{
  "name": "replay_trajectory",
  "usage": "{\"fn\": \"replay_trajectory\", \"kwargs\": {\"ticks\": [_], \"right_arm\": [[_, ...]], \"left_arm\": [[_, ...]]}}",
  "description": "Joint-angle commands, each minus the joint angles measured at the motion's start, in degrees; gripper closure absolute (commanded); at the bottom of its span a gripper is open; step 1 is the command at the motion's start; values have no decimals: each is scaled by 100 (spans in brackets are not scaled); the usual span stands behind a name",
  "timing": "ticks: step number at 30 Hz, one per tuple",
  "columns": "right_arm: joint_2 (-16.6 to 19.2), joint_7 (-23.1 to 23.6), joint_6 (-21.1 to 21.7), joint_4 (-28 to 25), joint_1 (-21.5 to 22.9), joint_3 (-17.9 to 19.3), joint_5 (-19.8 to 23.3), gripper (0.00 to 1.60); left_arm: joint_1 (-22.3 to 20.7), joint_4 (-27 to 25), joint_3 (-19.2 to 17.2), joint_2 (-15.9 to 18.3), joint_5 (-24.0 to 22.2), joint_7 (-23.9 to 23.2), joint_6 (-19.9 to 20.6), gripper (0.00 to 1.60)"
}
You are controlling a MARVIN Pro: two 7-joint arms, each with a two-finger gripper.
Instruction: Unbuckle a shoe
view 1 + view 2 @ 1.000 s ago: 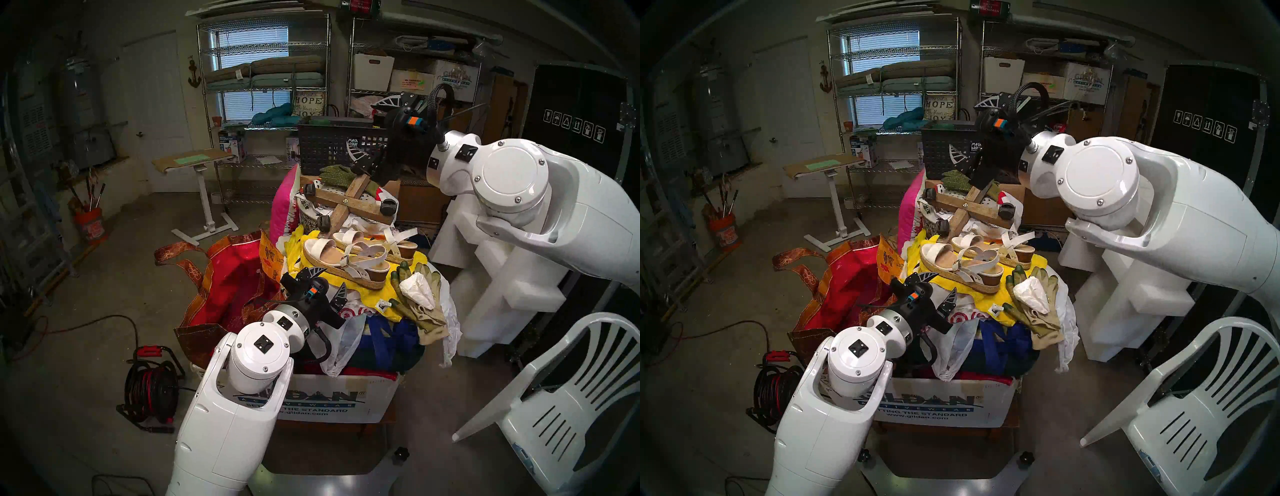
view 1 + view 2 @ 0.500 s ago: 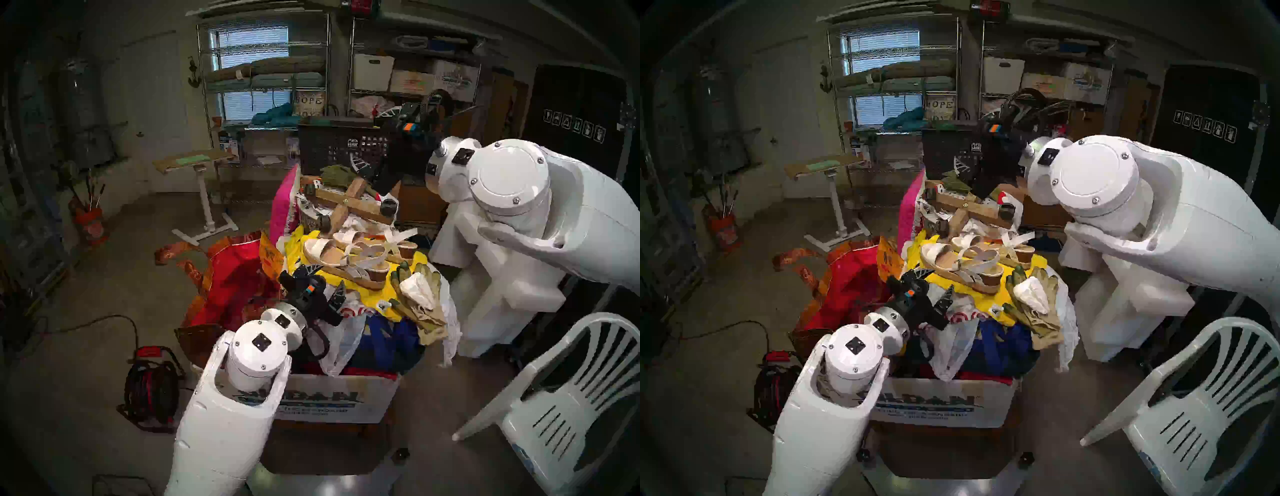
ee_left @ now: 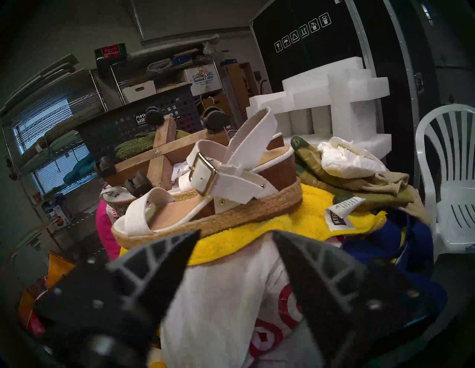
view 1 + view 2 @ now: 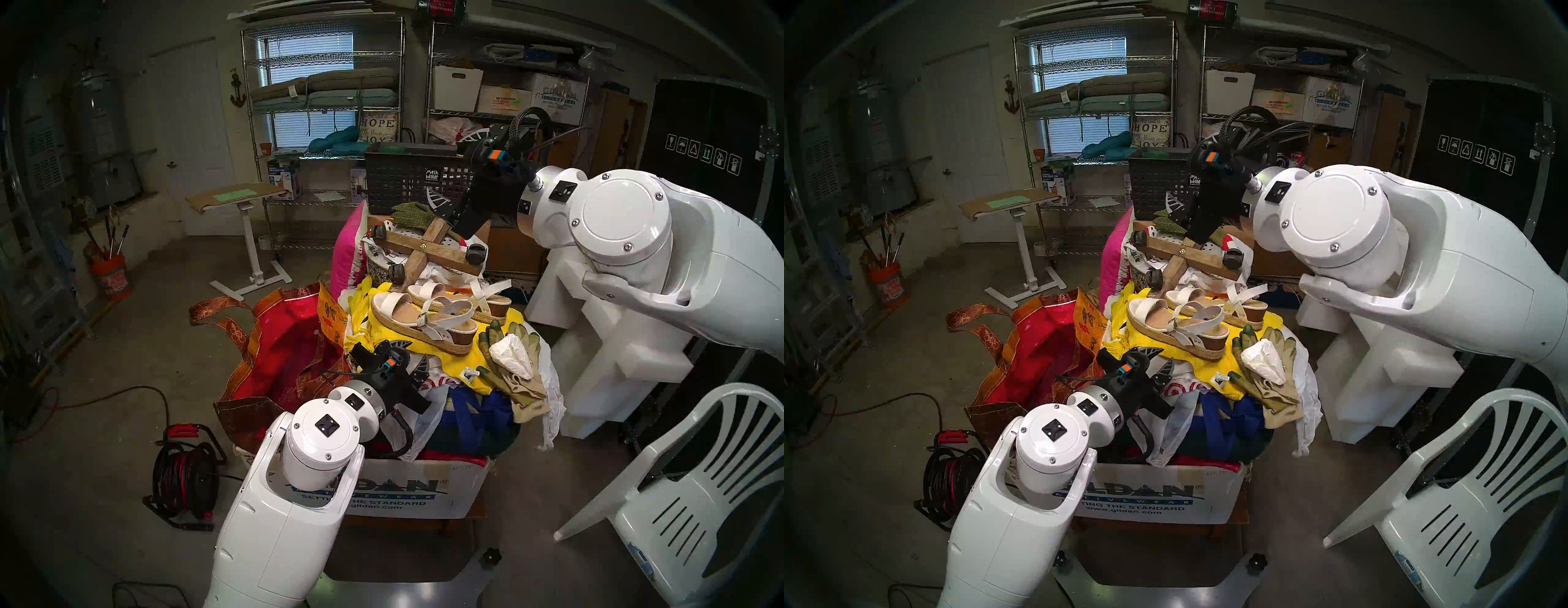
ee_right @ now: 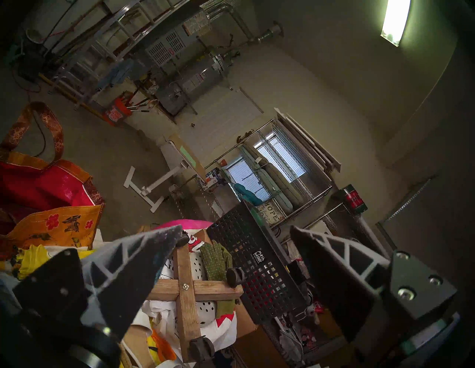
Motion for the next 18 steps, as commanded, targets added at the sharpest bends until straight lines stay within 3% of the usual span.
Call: {"fn": "replay_trajectory", "kwargs": {"ticks": [1, 11, 18], "right_arm": [[15, -54, -45, 20, 89, 109, -12, 0], [16, -54, -50, 21, 86, 111, -15, 0], [16, -52, -51, 21, 85, 111, -18, 0]], "left_arm": [[-155, -35, 15, -36, 18, 183, -453, 0], [-618, 436, -36, 57, 105, 222, -782, 0], [-732, 371, 7, -83, -38, -10, -460, 0]]}}
